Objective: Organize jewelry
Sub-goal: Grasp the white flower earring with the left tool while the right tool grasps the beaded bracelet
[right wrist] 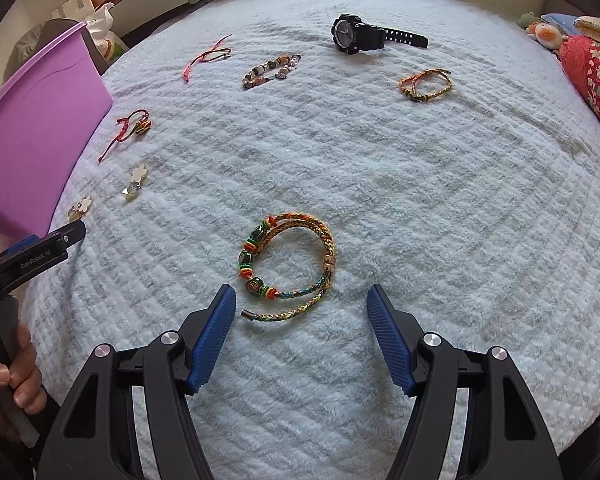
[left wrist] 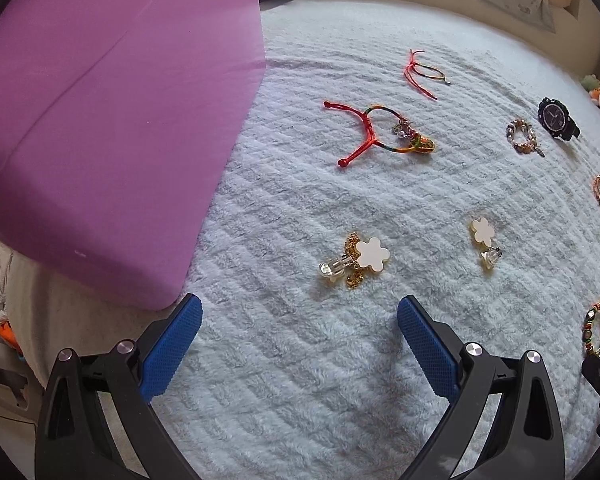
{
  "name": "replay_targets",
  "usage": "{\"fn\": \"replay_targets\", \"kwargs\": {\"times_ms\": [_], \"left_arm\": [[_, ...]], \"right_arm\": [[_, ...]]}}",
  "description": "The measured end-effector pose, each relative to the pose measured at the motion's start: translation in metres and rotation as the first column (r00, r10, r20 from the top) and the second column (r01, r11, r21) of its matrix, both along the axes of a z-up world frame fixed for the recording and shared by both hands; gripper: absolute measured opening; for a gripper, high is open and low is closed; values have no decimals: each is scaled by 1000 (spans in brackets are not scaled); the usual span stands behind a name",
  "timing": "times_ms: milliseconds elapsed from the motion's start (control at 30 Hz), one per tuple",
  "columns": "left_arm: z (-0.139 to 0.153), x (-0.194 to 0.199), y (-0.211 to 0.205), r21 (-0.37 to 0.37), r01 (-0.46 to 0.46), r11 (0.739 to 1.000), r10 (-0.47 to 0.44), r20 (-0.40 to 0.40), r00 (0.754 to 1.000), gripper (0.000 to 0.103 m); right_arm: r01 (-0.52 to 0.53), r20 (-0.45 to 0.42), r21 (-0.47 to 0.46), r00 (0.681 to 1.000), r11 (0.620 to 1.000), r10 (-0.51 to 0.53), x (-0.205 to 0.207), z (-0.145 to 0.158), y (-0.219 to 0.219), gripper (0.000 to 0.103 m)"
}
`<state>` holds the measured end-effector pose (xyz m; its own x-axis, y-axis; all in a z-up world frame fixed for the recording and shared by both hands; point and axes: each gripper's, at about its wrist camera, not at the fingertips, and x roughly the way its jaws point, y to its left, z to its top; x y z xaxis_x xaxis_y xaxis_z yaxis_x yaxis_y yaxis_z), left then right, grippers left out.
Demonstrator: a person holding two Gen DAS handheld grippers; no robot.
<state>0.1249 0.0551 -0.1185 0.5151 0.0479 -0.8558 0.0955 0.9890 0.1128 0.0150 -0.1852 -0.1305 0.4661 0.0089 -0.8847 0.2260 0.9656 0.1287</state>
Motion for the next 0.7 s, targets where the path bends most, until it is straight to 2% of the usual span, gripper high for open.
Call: {"fn": "replay_targets", "kwargs": {"times_ms": [500, 700], "left_arm": [[-9, 25, -1, -33, 0, 999, 0, -19, 1000, 96], [-16, 38, 3, -92, -31, 995, 29, -16, 999, 98]], "right_arm": [[-8, 15, -91, 1000, 996, 10, 5, -5, 9, 67], [-7, 19, -116, 1000, 993, 9, 6, -5, 12, 67]]}}
